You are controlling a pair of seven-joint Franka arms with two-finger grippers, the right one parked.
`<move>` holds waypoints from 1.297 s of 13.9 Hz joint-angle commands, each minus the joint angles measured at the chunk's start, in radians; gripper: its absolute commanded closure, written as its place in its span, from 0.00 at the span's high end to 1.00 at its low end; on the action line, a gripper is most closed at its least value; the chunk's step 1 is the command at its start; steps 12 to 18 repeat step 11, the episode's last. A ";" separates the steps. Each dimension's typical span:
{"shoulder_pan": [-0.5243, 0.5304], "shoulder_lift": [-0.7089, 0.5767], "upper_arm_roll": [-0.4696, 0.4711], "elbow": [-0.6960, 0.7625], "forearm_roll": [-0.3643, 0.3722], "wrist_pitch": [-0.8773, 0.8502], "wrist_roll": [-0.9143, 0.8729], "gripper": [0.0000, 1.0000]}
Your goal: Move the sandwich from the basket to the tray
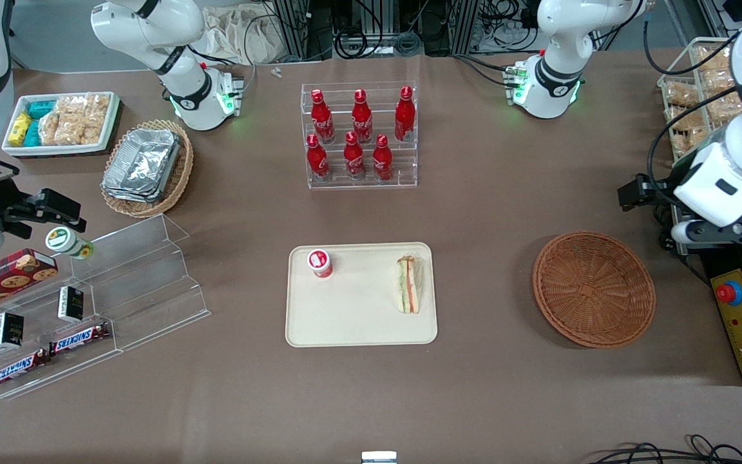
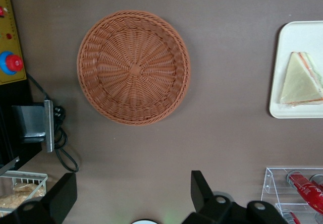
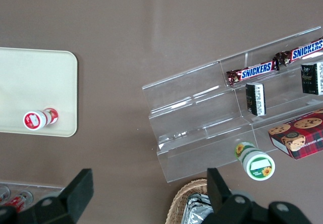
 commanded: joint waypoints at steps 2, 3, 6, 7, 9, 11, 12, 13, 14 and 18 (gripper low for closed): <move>0.067 -0.032 -0.009 -0.025 -0.018 -0.011 0.012 1.00; 0.062 -0.032 -0.005 -0.024 -0.017 -0.008 0.012 1.00; -0.073 -0.040 0.159 -0.024 -0.021 -0.002 0.015 1.00; -0.145 -0.044 0.245 -0.025 -0.029 -0.001 0.029 1.00; -0.209 -0.054 0.333 -0.028 -0.051 0.001 0.070 1.00; -0.237 -0.054 0.352 -0.033 -0.052 0.011 0.076 1.00; -0.237 -0.054 0.352 -0.033 -0.052 0.011 0.076 1.00; -0.237 -0.054 0.352 -0.033 -0.052 0.011 0.076 1.00; -0.237 -0.054 0.352 -0.033 -0.052 0.011 0.076 1.00; -0.237 -0.054 0.352 -0.033 -0.052 0.011 0.076 1.00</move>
